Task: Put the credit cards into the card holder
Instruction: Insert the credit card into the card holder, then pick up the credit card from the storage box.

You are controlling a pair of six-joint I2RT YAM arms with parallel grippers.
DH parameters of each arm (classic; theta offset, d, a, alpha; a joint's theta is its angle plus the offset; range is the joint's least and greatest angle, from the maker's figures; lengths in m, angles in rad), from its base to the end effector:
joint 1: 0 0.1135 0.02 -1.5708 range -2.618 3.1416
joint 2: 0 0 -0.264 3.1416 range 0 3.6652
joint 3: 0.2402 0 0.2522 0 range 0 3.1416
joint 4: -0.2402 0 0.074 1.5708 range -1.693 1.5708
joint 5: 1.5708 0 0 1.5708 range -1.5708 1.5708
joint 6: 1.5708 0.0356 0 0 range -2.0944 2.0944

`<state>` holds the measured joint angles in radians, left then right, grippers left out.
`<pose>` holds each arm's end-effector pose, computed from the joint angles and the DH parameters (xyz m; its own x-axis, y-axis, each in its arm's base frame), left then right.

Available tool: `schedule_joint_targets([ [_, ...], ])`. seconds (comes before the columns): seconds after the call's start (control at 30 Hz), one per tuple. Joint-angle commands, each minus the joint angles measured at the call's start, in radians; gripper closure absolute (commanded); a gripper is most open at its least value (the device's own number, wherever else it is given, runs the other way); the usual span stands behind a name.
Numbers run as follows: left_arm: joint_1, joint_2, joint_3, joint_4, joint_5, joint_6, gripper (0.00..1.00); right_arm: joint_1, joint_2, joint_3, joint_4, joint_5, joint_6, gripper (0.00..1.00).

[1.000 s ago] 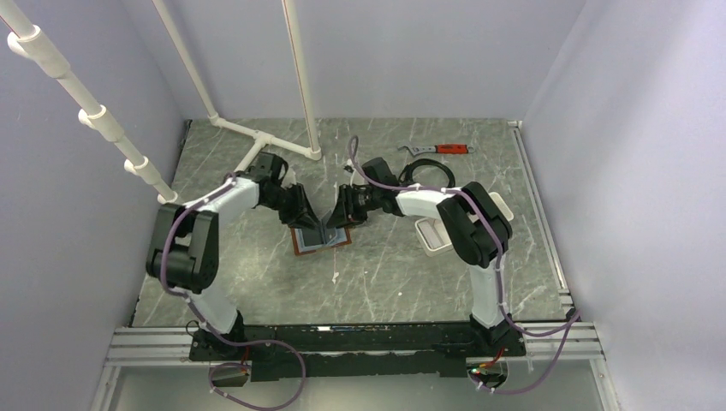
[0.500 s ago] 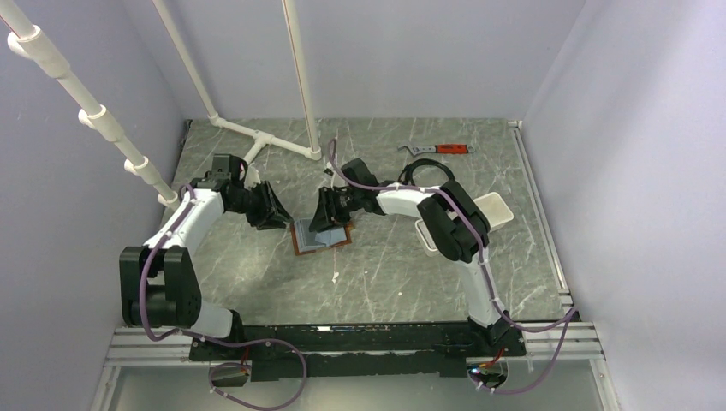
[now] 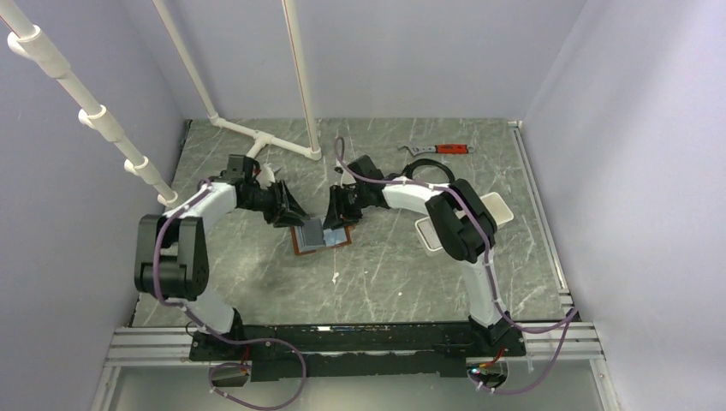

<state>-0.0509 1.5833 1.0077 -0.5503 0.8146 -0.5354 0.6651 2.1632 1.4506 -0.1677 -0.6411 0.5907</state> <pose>0.3021 -0.0413 0.2056 -0.9527 -0.3020 -0.0351 -0.1610 0.5991 -0.7843 0.3467 0.2990 0.1387 -0.9462 -0.1748 -0.2722 -0.3219 0.5935 0.7377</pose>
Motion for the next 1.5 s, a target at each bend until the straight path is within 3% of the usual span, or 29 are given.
schedule_joint_targets([
  [0.0, -0.055, 0.079, 0.034, 0.1, 0.082, -0.03, 0.62, -0.012, -0.118, -0.008, -0.18, 0.173, -0.087, 0.66],
  [0.13, -0.056, 0.132, 0.048, 0.063, -0.001, -0.016, 0.64, -0.013, -0.225, -0.005, -0.336, 0.342, -0.147, 0.69],
  [0.33, -0.056, 0.175, 0.076, -0.039, -0.138, 0.056, 0.6, -0.113, -0.495, -0.123, -0.509, 0.5, -0.202, 0.53],
  [0.5, -0.056, 0.192, 0.06, -0.035, -0.184, 0.064, 0.58, -0.317, -0.778, -0.342, -0.537, 0.423, -0.239, 0.26],
  [0.67, -0.056, 0.208, 0.068, -0.074, -0.264, 0.084, 0.57, -0.507, -0.921, -0.538, -0.489, 0.328, -0.262, 0.13],
  [0.87, -0.064, 0.137, 0.051, -0.066, -0.289, 0.099, 0.54, -0.591, -0.894, -0.664, -0.316, 0.144, -0.264, 0.07],
  [1.0, -0.088, 0.03, 0.03, -0.031, -0.276, 0.098, 0.48, -0.593, -0.833, -0.682, -0.248, 0.132, -0.287, 0.06],
  [1.2, -0.241, -0.064, 0.094, 0.023, -0.2, 0.024, 0.45, -0.593, -0.742, -0.628, -0.239, 0.13, -0.334, 0.07],
  [1.37, -0.444, 0.1, 0.134, 0.279, -0.102, -0.212, 0.51, -0.593, -0.716, -0.645, -0.212, 0.059, -0.324, 0.12],
  [1.47, -0.526, 0.266, 0.217, 0.331, -0.086, -0.294, 0.65, -0.593, -0.716, -0.651, -0.221, 0.066, -0.325, 0.13],
])
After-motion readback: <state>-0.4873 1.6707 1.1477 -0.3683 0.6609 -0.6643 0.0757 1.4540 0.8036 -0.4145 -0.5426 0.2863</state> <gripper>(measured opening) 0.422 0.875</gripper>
